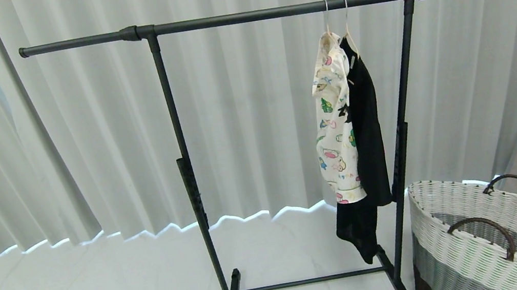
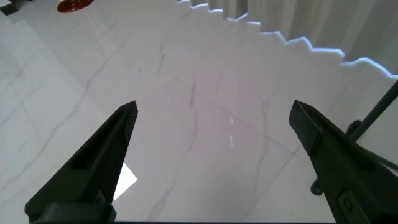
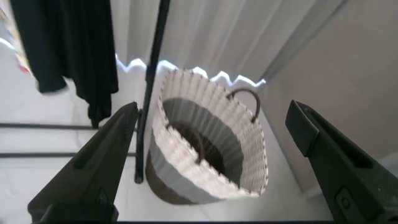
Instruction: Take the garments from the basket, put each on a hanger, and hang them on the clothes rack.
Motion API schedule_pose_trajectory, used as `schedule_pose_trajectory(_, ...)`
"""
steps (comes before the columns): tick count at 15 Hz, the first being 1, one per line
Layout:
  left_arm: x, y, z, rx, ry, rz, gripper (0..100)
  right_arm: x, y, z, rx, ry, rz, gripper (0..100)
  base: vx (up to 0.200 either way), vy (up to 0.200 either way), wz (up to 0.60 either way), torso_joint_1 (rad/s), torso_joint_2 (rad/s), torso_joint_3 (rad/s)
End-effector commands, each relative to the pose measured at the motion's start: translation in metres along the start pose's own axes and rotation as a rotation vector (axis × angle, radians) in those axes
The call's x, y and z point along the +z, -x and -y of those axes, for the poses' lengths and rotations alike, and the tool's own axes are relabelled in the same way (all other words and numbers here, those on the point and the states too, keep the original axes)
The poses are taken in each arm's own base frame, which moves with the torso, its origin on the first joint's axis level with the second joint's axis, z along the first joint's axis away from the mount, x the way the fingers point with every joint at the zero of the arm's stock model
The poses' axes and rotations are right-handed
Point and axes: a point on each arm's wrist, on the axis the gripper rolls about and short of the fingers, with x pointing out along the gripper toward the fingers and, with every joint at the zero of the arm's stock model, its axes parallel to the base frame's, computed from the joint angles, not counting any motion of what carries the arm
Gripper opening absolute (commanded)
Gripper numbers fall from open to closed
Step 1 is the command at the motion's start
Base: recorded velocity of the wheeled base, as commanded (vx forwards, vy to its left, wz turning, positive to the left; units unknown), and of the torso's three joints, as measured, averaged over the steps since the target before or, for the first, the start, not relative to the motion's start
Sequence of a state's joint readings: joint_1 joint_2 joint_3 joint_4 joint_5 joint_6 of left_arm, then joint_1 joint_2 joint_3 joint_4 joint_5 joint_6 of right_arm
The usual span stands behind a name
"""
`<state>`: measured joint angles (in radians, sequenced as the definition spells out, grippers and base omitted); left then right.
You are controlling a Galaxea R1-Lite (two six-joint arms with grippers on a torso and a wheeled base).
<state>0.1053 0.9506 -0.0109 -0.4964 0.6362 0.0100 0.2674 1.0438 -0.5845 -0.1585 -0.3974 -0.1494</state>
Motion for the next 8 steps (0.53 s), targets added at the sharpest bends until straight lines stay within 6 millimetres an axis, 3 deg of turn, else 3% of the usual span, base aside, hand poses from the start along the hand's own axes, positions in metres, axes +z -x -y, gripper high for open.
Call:
schedule_pose_trajectory(1,-0.005,0.01,-0.007,0.007,0.029,0.036,100,-0.016,0.014,0.01,-0.052,-0.022,0.007,100,0.0,0.0,0.0,-0.085,0.26,0.159)
schedule_pose_trajectory(4,-0.014,0.023,-0.018,0.013,0.064,0.078,100,-0.053,0.033,0.021,-0.17,-0.045,-0.033,100,0.0,0.0,0.0,-0.025,0.09,0.064)
schedule_pose_trajectory(5,-0.021,0.029,-0.022,0.021,0.064,0.074,100,-0.069,0.041,0.023,-0.226,-0.055,-0.048,100,0.0,0.0,0.0,0.0,0.0,0.0)
schedule_pose_trajectory(6,-0.039,0.04,-0.03,0.042,0.06,0.072,100,-0.1,0.055,0.023,-0.291,-0.072,-0.073,100,0.0,0.0,0.0,0.0,0.0,0.0)
schedule_pose_trajectory(7,-0.052,0.047,-0.035,0.056,0.056,0.075,100,-0.12,0.062,0.021,-0.321,-0.081,-0.088,100,0.0,0.0,0.0,0.0,0.0,0.0)
schedule_pose_trajectory(8,-0.056,0.051,-0.037,0.06,0.063,0.1,100,-0.126,0.065,0.02,-0.33,-0.084,-0.087,100,0.0,0.0,0.0,0.0,0.0,0.0)
